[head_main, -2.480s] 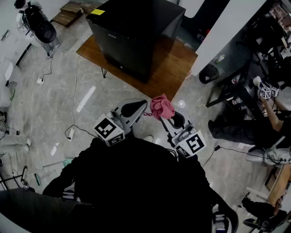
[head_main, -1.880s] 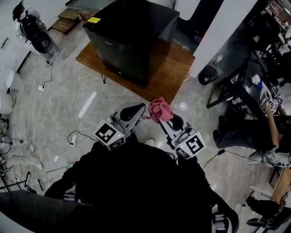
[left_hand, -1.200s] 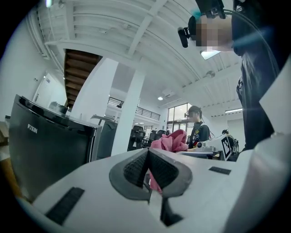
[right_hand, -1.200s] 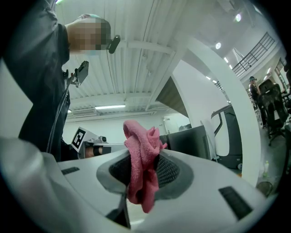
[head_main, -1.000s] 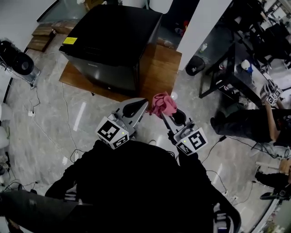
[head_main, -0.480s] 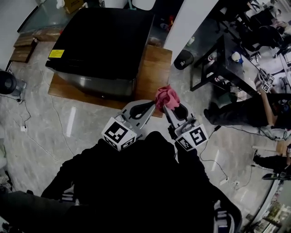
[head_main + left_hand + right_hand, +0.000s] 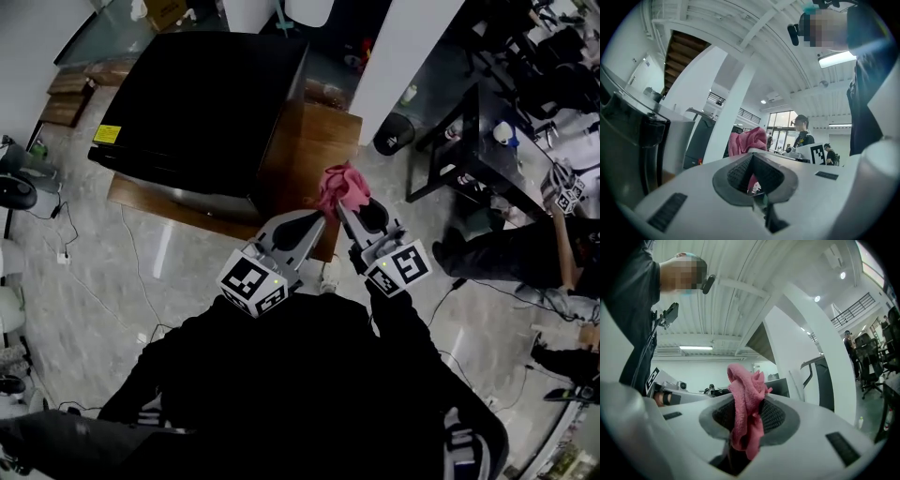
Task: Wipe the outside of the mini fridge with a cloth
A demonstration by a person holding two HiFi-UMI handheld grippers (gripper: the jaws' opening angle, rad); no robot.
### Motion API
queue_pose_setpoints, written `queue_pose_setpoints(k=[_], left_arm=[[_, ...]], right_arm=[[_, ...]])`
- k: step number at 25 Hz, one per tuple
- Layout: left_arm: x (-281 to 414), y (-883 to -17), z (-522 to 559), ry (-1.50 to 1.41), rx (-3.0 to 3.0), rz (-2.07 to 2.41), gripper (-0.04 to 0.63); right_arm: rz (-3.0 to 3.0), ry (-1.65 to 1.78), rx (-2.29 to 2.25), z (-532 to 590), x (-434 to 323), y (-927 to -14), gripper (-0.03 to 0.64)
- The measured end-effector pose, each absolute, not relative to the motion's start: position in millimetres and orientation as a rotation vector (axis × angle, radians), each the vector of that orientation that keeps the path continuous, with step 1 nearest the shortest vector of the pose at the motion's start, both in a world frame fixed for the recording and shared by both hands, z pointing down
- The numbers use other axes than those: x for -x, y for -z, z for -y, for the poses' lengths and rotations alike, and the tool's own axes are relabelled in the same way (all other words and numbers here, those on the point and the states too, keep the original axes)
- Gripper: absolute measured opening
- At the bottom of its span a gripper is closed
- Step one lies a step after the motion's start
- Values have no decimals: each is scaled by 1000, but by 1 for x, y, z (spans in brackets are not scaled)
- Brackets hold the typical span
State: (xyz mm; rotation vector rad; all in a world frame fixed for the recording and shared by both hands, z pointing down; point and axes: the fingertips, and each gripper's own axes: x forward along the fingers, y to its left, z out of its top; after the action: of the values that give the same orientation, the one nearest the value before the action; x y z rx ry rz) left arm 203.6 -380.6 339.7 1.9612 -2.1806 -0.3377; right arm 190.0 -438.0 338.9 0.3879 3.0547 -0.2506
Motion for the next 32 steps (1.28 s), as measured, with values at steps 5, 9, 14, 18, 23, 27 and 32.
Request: queue_pose_setpoints(k=[5, 9, 14, 18, 23, 27, 32], left_arm=[[-184, -338, 419, 376, -1793, 2330, 6], [-164, -332, 446, 379, -1660, 2477, 6], [-147, -330, 473, 374, -1525, 2621, 6], [-126, -322, 478, 337, -1432, 2700, 6], [-96, -322, 477, 306, -1330, 2761, 6], [-84, -331, 479, 290, -1302, 2776, 6], [-74, -361, 483, 260, -1282, 2760, 6]], right_arm=[[-2991, 282, -552, 481, -152, -334, 110], [-2934, 294, -657, 510, -110, -332, 110], [-2860, 422, -687, 539, -57, -337, 109], [-2790, 545, -710, 537, -11, -331, 110], [-2762, 668, -709, 523, 37, -340, 109], [-2760, 702, -663, 521, 54, -356, 109], [-2743, 732, -617, 525, 63, -377, 106]])
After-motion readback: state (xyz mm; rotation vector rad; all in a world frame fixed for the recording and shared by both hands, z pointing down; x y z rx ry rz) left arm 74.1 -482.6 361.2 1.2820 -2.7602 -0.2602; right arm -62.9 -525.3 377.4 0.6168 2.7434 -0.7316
